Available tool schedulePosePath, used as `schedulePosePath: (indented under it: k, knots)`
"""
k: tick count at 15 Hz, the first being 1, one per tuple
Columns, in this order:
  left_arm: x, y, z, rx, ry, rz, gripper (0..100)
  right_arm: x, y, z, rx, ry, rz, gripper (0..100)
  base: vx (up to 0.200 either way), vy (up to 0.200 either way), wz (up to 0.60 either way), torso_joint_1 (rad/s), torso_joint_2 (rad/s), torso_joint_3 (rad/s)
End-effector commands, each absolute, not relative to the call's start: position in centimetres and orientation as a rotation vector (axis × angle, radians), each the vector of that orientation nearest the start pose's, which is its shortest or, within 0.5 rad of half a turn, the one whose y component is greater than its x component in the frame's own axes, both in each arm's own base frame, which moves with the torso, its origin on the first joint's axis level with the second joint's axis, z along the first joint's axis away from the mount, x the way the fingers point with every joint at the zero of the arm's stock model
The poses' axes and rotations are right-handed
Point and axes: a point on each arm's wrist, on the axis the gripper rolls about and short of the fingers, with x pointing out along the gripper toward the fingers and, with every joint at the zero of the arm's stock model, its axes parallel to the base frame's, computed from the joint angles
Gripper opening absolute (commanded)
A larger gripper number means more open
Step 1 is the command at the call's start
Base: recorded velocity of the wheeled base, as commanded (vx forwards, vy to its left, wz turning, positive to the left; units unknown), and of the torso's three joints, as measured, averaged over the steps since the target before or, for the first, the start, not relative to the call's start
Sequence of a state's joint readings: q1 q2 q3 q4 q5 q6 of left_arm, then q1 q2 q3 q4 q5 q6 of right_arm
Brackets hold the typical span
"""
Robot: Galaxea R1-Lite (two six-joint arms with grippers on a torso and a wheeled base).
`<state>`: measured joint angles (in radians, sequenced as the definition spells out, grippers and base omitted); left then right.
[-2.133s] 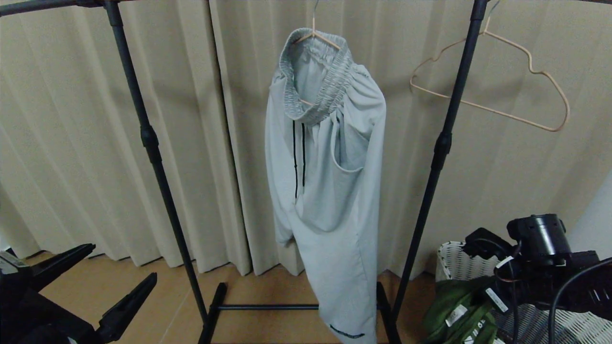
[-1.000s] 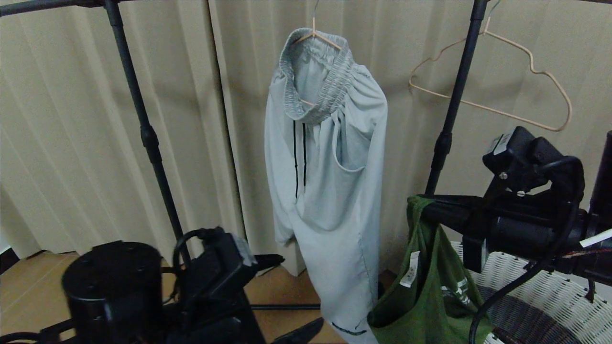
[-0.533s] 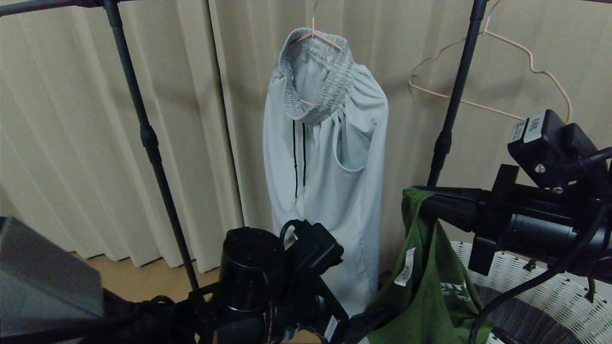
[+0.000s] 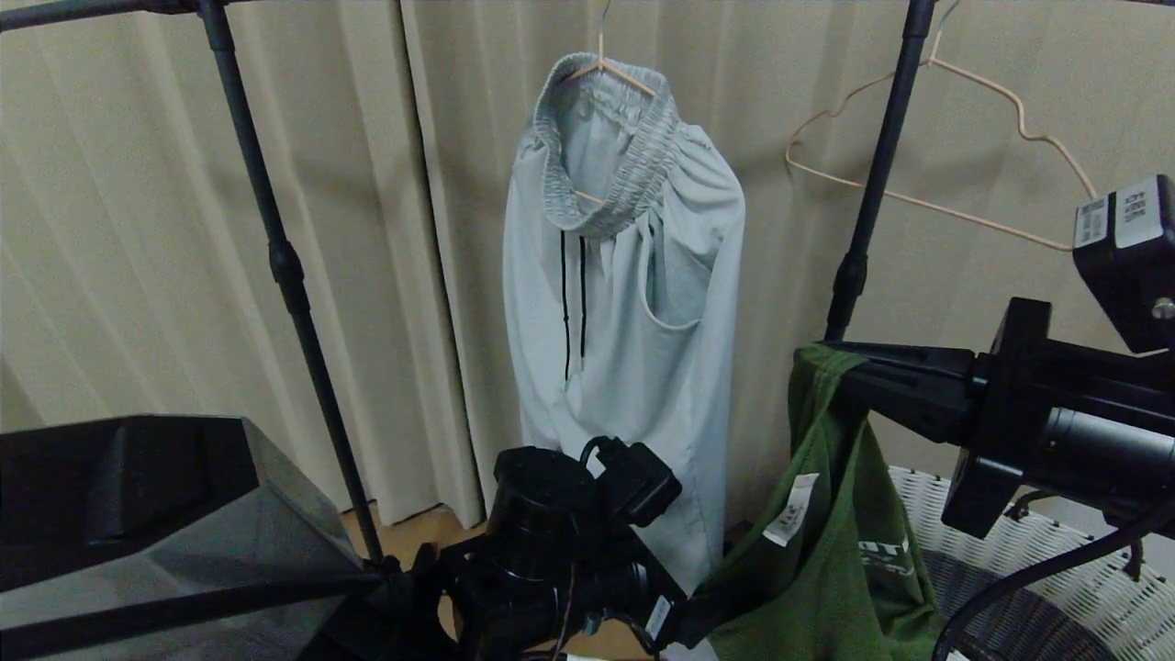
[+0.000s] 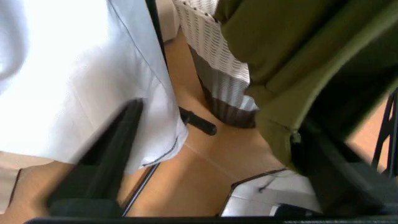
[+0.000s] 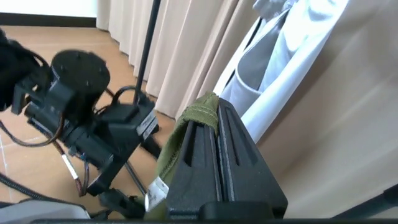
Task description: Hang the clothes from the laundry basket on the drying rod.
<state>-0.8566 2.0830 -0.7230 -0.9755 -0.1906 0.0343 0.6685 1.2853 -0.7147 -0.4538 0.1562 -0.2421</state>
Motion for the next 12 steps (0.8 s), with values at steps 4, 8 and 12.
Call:
schedulePosePath:
  k: [4,8,12]
  knots:
    - [21.3,-25.3,6.4,0.196,0.399,-1.028,0,15.7,12.7,25.1,-0.251,-0.008,0.827,0,0.000,0.000,0.00,0.000,0.00,0.000]
    - [18.4,-20.9,10.1,0.171,0.218,-0.934,0,16.3,12.4,25.1,-0.251,-0.002,0.797,0,0.000,0.000,0.00,0.000,0.00,0.000]
    - [19.7,-16.6,18.8,0.145,0.033,-0.783,0,17.4,11.1,27.2,-0.237,-0.064,0.703,0,0.000,0.000,0.00,0.000,0.00,0.000]
